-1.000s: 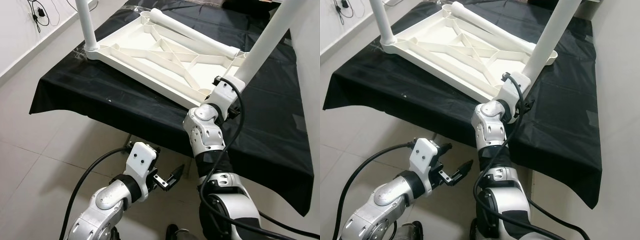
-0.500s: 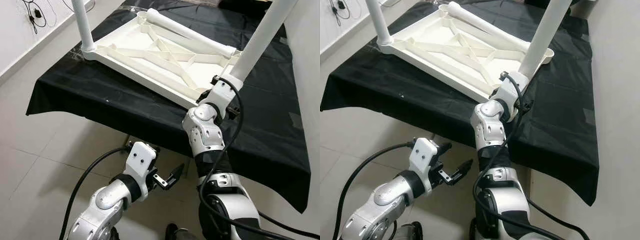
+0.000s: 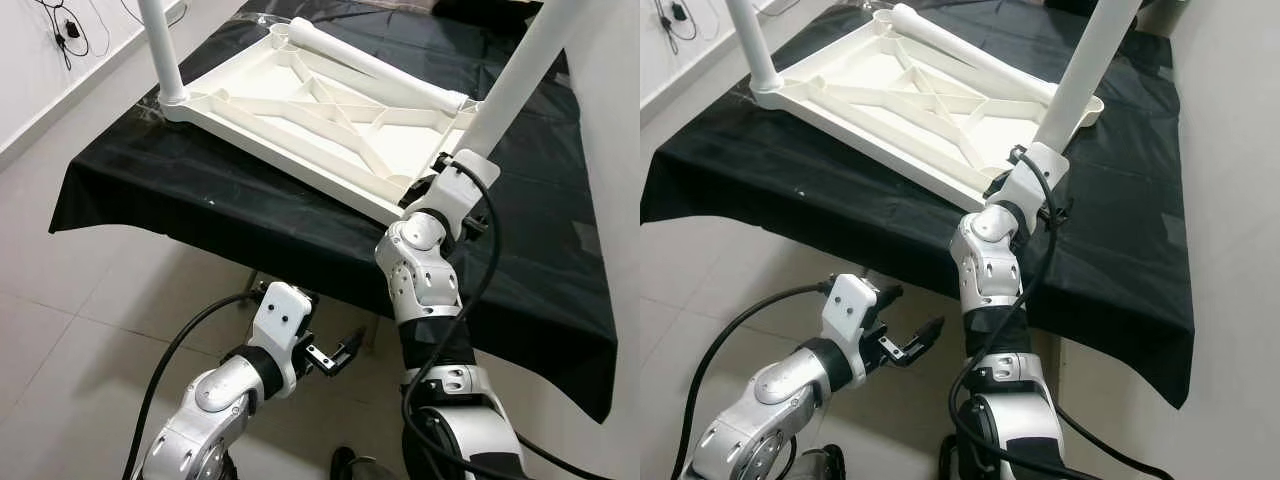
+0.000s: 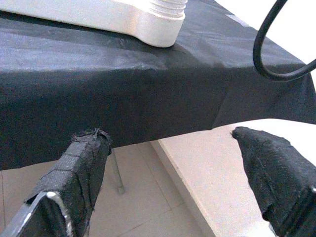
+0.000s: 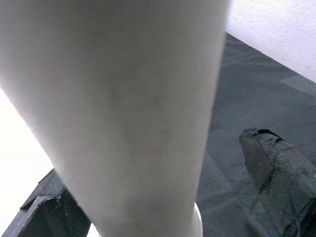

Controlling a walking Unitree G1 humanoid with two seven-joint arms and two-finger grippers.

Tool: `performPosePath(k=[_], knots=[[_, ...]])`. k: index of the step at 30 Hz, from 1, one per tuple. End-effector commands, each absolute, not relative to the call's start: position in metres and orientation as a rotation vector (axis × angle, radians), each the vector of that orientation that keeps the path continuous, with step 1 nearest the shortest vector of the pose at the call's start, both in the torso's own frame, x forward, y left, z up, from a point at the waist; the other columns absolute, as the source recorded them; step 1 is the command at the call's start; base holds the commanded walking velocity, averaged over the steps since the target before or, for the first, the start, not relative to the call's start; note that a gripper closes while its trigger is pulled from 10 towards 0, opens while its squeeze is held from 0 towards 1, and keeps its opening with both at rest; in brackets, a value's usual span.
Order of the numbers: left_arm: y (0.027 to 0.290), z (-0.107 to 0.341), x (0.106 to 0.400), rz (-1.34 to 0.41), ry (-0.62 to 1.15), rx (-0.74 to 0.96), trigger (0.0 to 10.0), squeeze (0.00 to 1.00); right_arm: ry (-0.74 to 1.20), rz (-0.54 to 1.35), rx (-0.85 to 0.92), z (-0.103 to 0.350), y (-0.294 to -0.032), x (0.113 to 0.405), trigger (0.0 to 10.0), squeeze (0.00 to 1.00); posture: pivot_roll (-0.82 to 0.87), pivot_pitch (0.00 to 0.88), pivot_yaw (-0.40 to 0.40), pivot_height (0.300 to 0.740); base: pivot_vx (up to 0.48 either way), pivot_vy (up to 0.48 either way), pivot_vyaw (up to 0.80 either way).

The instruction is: Building children table

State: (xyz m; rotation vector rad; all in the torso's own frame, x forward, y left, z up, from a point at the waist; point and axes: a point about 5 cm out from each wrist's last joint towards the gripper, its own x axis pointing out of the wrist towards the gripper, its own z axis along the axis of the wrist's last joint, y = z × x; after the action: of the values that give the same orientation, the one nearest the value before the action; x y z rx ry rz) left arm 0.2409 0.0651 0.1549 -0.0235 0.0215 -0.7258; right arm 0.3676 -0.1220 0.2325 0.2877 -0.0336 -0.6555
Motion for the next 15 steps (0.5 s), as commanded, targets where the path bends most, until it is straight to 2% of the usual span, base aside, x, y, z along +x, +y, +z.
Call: performPosePath(k=[1, 15], knots=[[0.0637, 0.1513, 0.2414, -0.726, 0.028, -0.018, 10.0, 0.00, 0.014, -0.618, 0.312, 0.2204, -0.1123, 0.3627, 10.0, 0.00, 0.08, 0.212, -0.062, 0.740, 0.000, 0.000, 0.00], [0.0628, 0.1485, 0.2444, -0.721, 0.029, -0.021, 10.0, 0.00, 0.026, -0.508, 0.309, 0.2132, -0.1065, 0.3533, 10.0, 0.00, 0.09, 0.194, -0.062, 0.740, 0.000, 0.000, 0.00]])
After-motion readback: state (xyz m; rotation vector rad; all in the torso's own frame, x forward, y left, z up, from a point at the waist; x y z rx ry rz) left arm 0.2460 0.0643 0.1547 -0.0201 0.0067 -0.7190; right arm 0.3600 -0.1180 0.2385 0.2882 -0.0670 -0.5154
